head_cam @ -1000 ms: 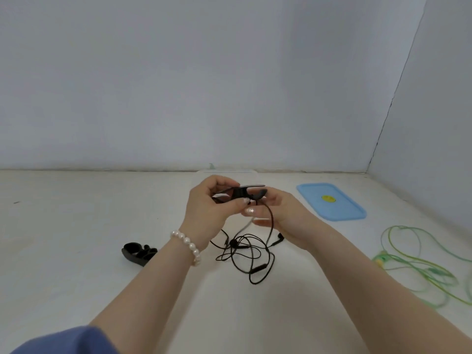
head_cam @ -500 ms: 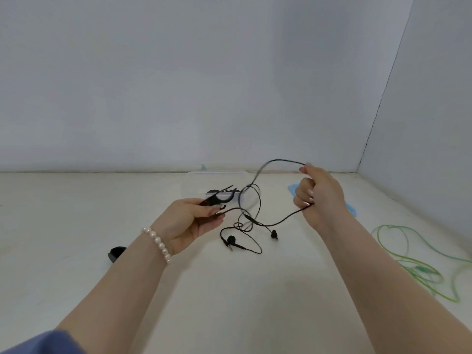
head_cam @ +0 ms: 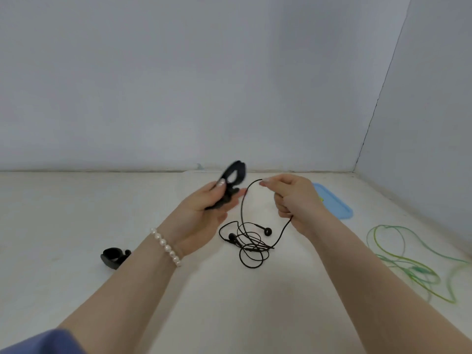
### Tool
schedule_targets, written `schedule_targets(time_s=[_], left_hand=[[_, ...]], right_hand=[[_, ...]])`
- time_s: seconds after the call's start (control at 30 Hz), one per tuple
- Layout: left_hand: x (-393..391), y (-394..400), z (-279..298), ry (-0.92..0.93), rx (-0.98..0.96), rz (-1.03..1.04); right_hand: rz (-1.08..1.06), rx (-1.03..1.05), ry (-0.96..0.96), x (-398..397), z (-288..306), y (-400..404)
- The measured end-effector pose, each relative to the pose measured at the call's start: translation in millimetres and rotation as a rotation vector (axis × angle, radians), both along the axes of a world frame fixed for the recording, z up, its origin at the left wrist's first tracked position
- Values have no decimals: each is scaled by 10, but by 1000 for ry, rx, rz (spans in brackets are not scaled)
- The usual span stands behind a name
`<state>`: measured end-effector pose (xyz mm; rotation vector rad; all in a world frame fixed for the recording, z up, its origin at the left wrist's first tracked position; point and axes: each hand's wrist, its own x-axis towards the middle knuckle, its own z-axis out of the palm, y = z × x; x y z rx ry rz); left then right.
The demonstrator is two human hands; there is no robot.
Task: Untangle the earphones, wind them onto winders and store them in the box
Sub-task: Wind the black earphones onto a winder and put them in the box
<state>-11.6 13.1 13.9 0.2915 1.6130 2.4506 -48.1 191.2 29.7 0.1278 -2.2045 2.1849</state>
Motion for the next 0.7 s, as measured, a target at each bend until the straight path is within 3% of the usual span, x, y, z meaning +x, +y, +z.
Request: schedule_targets(time_s=[0.13,0.27,0.3,0.37,0.4,0.47,0.5,0.53,0.6,0.63,0.7], left_hand=[[36,-13,-33,27,113,-269],[-33,-365,60,-11,265,-194],[-56,-448,69,-8,275,-147],[-81,-520,59,-8,251,-91],[-82,-511,47,-14,232,-82],[-84,-459,30,-9,208,-96],[-84,-436,30,-1,199,-114],[-79,-422,36,4,189,-126],[-87,-428,36,2,187,-125],[-94,-435,32,-1,190,-118],[-98,-441,29,0,216,-98]], right_hand=[[55,-8,4,-33,-8,3],[344,-100,-134,-70,57,404],[433,13,-165,-58,74,487],[404,494,-145,-46,59,550],[264,728,-85,-86,29,557],[-145,853,60,-180,-41,522],[-299,716,93,-241,-74,525],[-352,424,52,-290,-79,528],[-155,-267,-190,-255,-28,501],[-22,-491,-308,-207,15,486],[141,-624,-412,-140,77,449]])
